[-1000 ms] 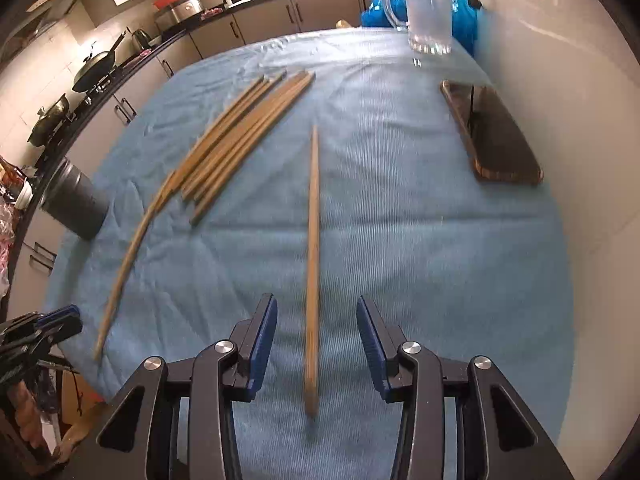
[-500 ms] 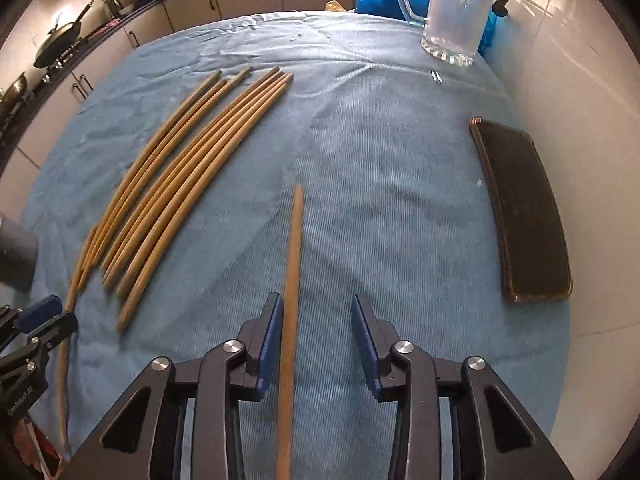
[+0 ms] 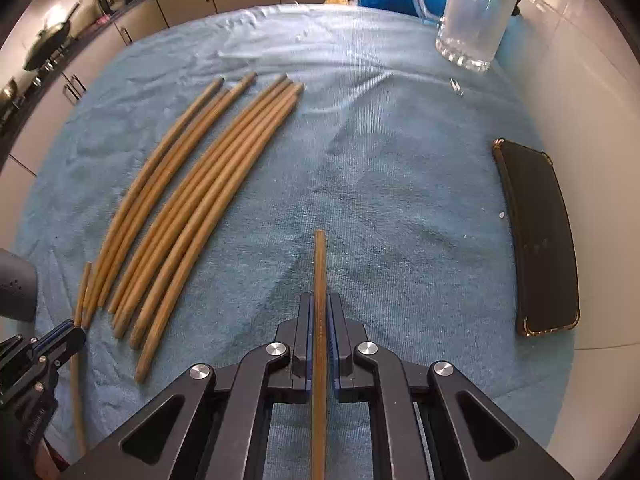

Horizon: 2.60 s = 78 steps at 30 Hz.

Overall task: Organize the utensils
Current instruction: 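Lift the held chopsticks off the towel with both tools, then carry both chopsticks upright over the black utensil cup, then open both tools to drop the chopsticks into the black cup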

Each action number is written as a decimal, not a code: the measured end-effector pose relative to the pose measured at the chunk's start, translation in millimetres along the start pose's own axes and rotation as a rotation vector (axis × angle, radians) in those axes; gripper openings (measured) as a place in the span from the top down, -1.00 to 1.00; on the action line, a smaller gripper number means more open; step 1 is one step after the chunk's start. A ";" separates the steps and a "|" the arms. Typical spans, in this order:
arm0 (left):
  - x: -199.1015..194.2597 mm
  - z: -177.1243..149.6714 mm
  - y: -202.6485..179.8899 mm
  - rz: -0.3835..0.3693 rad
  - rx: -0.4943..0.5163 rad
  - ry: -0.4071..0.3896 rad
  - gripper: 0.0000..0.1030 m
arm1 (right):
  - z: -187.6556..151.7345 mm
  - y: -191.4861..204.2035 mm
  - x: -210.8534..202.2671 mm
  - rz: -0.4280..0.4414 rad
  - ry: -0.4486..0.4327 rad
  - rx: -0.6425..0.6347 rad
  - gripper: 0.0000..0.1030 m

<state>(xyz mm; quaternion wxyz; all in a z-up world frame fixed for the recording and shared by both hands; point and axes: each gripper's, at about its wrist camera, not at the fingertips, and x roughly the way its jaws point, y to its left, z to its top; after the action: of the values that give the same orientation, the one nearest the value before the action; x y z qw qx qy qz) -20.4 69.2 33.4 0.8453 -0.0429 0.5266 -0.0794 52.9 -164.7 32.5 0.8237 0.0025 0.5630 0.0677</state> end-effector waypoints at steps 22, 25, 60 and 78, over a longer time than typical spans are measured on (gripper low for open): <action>-208.6 -60.7 37.2 -0.201 -0.026 -0.508 0.88 | -64.4 74.7 -176.8 0.255 -0.521 -0.083 0.87; -232.8 -53.1 49.5 -0.191 -0.036 -0.567 0.88 | -55.2 92.5 -198.0 0.280 -0.589 -0.100 0.87; -159.4 52.2 180.9 0.022 -0.248 -0.540 0.88 | 64.6 267.8 -89.7 0.459 -0.460 -0.133 0.84; -217.7 9.2 141.7 0.035 -0.253 -0.625 0.33 | 50.6 189.5 -123.8 0.466 -0.522 -0.022 0.12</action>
<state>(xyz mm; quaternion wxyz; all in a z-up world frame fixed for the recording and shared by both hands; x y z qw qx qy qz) -93.7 247.6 207.6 0.9550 -0.1608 0.2484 0.0180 35.1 12.6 181.1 0.9023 0.1391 0.3169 0.2570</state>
